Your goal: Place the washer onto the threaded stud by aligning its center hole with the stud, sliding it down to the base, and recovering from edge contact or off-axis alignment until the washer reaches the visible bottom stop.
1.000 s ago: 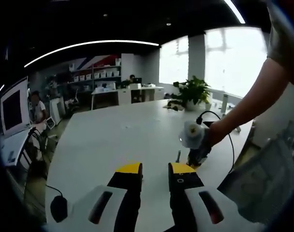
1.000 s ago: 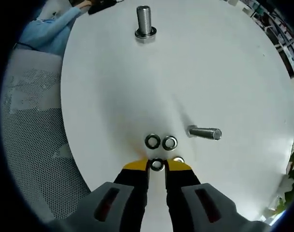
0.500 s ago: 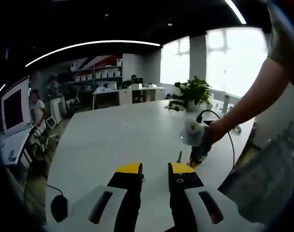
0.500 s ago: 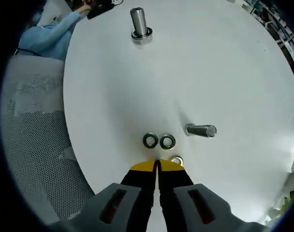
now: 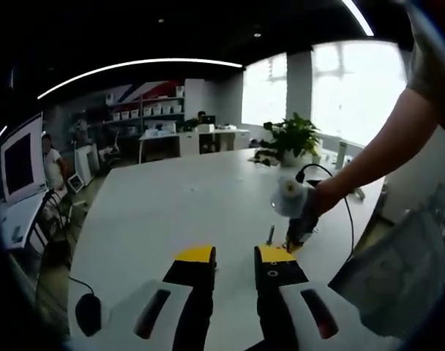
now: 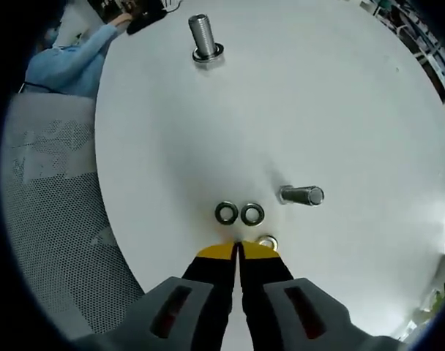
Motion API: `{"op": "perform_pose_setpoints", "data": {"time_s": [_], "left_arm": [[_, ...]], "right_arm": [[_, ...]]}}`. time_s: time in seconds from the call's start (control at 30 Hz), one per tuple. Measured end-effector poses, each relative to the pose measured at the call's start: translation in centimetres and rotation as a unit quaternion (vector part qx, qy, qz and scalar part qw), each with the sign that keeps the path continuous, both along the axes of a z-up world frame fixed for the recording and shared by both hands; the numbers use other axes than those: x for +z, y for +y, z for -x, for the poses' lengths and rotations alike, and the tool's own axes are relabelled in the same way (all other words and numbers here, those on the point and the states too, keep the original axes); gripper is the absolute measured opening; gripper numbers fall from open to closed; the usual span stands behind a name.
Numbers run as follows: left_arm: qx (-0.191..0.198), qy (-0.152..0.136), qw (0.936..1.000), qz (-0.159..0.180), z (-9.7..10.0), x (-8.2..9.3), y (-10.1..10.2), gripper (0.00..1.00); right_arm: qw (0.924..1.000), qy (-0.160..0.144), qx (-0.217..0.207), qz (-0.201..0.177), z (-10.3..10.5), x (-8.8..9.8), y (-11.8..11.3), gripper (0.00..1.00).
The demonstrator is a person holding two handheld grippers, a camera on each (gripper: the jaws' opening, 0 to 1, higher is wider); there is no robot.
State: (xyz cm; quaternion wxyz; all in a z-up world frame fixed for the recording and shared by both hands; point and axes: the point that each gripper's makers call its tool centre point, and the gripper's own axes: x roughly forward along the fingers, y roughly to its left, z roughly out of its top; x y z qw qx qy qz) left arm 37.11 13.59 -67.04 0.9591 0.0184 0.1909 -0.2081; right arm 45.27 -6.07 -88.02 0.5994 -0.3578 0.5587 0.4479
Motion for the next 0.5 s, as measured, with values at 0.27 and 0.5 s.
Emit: {"op": "perform_pose_setpoints", "data": {"time_s": [0.27, 0.5], "left_arm": [[0.001, -0.001, 1.0, 0.001, -0.02, 0.05, 0.02, 0.19], [0.002, -0.001, 1.0, 0.002, 0.01, 0.12, 0.06, 0.19]], "right_arm": [[0.9999, -0.008, 0.012, 0.002, 0.06, 0.03, -0.02, 0.04], [0.9998, -0.011, 0.016, 0.005, 0.11, 0.08, -0.02, 0.04]]}}
